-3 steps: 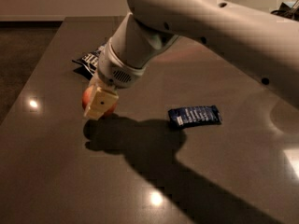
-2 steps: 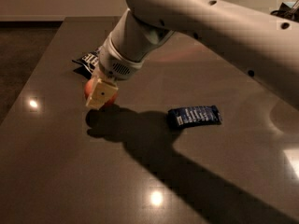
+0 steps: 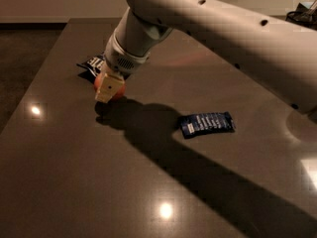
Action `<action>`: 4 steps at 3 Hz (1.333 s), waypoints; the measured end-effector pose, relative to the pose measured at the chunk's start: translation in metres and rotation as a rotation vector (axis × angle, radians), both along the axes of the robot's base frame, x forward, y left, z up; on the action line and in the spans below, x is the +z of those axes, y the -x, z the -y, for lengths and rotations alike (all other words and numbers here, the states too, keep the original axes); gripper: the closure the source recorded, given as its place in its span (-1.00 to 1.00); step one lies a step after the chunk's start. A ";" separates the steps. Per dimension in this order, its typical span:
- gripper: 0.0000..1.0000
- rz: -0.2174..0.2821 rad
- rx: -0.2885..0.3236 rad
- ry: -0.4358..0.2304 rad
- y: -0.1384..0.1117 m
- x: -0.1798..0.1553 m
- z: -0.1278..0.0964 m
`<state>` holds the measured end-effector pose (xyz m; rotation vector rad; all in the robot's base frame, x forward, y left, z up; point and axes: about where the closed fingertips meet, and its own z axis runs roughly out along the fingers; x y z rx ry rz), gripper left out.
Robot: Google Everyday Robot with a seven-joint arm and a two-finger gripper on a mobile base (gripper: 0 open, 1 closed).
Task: Move apple near blue chip bag
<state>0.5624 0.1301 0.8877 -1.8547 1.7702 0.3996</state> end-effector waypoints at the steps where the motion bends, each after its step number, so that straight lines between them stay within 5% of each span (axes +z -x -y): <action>1: 1.00 0.007 -0.008 0.026 -0.018 -0.005 0.004; 4: -0.36 -0.036 -0.013 0.054 -0.047 -0.029 0.031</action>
Offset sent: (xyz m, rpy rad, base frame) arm 0.0517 -0.0295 -0.0247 -0.0746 -0.0086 -0.0268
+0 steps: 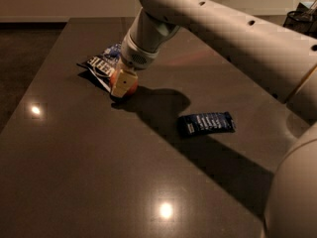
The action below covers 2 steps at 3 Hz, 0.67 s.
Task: Move apple near blue chip bag
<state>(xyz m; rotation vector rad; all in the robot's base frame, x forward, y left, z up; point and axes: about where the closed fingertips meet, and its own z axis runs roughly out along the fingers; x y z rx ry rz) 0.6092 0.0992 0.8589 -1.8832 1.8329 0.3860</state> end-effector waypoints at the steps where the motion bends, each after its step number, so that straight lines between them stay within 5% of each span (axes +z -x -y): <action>1: -0.82 -0.005 0.003 -0.001 0.000 -0.001 -0.001; 2: -1.00 -0.007 0.005 0.000 0.001 -0.002 -0.002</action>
Offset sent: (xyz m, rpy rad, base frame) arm -0.0002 0.0005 -0.0013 0.0014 0.0055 0.0028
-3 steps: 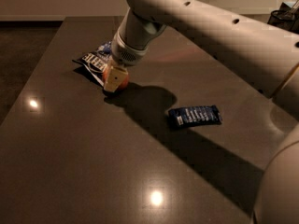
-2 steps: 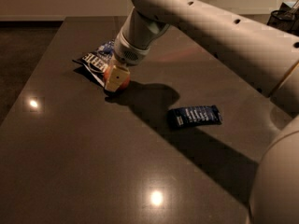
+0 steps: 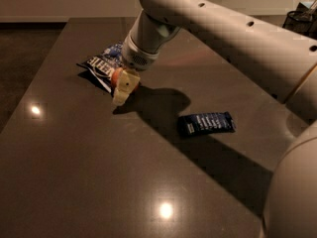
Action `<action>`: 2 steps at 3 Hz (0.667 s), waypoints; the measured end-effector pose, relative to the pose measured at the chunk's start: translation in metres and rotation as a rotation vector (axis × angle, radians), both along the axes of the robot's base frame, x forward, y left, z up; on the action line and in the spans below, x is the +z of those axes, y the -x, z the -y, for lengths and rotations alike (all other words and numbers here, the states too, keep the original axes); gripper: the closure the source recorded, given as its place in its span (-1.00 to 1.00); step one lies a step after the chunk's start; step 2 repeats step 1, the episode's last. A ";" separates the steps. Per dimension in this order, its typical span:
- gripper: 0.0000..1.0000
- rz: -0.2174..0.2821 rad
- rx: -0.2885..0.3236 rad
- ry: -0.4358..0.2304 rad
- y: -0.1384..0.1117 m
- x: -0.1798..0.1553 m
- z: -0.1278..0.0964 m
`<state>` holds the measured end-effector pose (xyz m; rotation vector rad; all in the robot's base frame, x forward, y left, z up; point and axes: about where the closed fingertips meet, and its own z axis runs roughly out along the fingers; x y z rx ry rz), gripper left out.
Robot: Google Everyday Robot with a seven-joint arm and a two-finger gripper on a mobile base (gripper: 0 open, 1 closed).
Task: Move apple near blue chip bag
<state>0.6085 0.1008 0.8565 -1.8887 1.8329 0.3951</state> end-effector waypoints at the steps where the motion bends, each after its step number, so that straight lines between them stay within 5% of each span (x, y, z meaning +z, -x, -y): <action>1: -1.00 0.000 0.000 0.000 0.000 0.000 0.000; 2: -1.00 0.000 0.000 0.000 0.000 0.000 0.000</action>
Offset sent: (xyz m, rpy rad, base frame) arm 0.0000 0.0000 0.0000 0.0000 0.0000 0.0000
